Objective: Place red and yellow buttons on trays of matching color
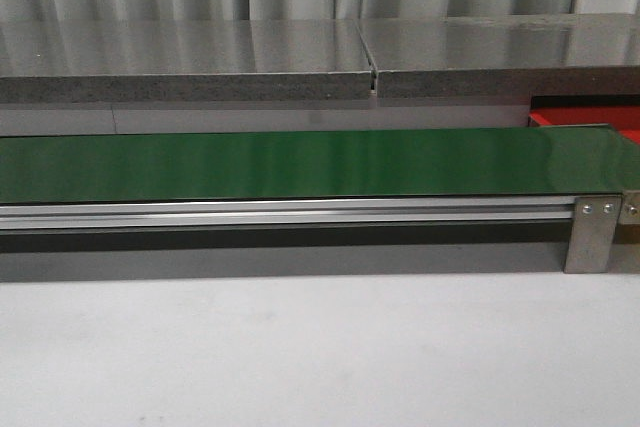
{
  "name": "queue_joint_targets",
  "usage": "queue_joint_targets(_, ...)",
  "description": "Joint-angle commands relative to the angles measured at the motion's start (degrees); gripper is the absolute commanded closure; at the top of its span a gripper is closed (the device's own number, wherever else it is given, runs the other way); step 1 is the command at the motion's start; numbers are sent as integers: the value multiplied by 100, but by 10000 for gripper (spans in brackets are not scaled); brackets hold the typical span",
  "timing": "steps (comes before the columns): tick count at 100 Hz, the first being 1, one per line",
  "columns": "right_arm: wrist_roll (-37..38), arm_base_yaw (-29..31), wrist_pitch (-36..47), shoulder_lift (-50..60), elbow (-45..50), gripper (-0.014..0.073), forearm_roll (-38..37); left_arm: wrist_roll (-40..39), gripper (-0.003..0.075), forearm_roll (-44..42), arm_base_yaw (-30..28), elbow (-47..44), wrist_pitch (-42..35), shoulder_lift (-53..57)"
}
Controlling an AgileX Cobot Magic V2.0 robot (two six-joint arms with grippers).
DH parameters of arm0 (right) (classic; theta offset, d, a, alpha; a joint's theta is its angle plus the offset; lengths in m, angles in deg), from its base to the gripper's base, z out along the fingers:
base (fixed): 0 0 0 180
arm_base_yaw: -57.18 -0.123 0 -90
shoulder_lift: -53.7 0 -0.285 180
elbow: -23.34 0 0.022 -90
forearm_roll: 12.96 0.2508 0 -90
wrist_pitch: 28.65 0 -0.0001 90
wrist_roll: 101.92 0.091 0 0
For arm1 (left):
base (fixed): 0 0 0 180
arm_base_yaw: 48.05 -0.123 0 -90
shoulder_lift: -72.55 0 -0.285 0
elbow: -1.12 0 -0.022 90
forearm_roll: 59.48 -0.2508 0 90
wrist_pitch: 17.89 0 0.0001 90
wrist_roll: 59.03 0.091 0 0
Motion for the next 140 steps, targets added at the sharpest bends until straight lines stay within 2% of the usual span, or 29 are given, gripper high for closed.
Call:
queue_joint_targets(1, -17, 44, 417, 89, -52, 660, -37, -20, 739, 4, -11, 209, -192, 190)
queue_joint_targets(11, -17, 44, 417, 89, -52, 660, -37, -20, 739, 4, -11, 591, 170, -19)
queue_joint_targets(12, -17, 44, 417, 89, -52, 660, -37, -20, 739, 4, -228, 618, 188, -41)
queue_joint_targets(35, -17, 44, 417, 89, -52, 660, -37, -20, 739, 4, -228, 1623, 1068, -1160)
queue_joint_targets(48, -17, 44, 417, 89, -52, 660, -37, -20, 739, -5, -216, 2201, 1921, -1972)
queue_joint_targets(81, -17, 44, 417, 89, -52, 660, -37, -20, 728, 68, -216, 3033, 1911, -3437)
queue_joint_targets(89, -17, 44, 417, 89, -52, 660, -37, -20, 645, 68, -216, 3252, 1911, -3739)
queue_joint_targets(96, -17, 44, 417, 89, -52, 660, -37, -20, 493, 68, -216, 3440, 1874, -3998)
queue_joint_targets(104, -17, 44, 417, 89, -52, 660, -37, -20, 282, 68, -216, 3658, 1824, -4299)
queue_joint_targets(111, -17, 44, 417, 89, -52, 660, -37, -20, 175, 44, -227, 3860, 1809, -4575)
queue_joint_targets(115, -17, 44, 417, 89, -52, 660, -37, -20, 156, 44, -274, 3994, 1809, -4702)
queue_joint_targets(126, -17, 44, 417, 89, -52, 660, -37, -119, 169, 44, -519, 4377, 1837, -5121)
queue_joint_targets(140, -17, 44, 417, 89, -52, 660, -37, -119, 176, 217, -1166, 5015, 2163, -5635)
